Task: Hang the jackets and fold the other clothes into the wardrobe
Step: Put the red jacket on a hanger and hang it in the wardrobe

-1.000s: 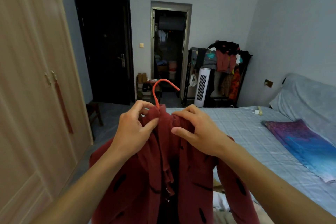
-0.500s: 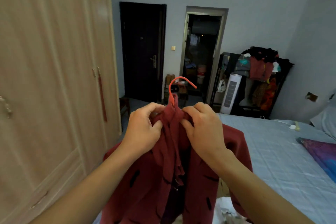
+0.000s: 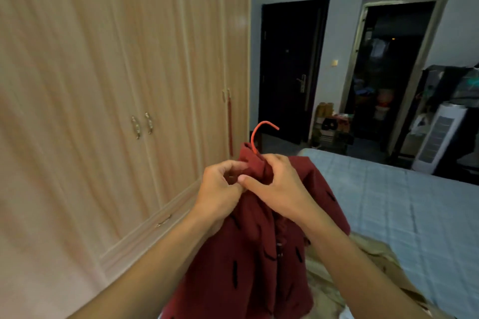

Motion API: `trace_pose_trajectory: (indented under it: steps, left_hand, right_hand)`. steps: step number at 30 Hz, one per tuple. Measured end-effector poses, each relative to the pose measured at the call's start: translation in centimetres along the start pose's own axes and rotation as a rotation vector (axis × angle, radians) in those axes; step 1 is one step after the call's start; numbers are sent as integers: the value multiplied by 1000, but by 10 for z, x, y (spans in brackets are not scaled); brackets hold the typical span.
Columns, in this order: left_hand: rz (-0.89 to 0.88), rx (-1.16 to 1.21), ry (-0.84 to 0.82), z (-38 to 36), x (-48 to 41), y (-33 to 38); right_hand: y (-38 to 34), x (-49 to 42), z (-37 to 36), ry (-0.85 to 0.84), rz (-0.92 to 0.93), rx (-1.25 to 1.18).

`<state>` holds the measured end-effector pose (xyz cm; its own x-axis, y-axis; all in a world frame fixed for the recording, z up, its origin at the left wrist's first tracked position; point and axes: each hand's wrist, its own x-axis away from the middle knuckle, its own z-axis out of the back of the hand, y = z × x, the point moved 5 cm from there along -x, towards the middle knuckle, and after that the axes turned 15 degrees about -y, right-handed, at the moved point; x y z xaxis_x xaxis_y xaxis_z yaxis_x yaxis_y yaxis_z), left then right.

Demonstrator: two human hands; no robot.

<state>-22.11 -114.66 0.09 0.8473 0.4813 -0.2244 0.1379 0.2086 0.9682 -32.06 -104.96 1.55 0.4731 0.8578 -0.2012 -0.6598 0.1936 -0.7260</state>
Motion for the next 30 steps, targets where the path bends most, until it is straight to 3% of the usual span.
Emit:
trace_pose_trajectory:
  steps: [4, 11, 13, 17, 21, 25, 30]
  left_hand:
    - [42, 262, -57, 27, 35, 11]
    - [8, 323, -73, 103, 96, 21]
    - [-46, 133, -29, 143, 116, 23]
    - [-259, -528, 246, 258, 158, 52]
    - [-276, -1216, 27, 325, 164, 55]
    - [-240, -1287, -75, 361, 168, 45]
    - [-228, -1179, 115, 403, 193, 43]
  right_hand:
    - [-29, -8, -27, 58, 69, 0]
    - [-103, -35, -95, -15, 178, 22]
    - [-128, -40, -118, -39, 282, 4]
    - [-185, -46, -170, -97, 522, 24]
    - [-238, -51, -218, -202, 663, -16]
    - [-276, -59, -256, -283, 726, -84]
    - [-307, -80, -300, -325, 696, -176]
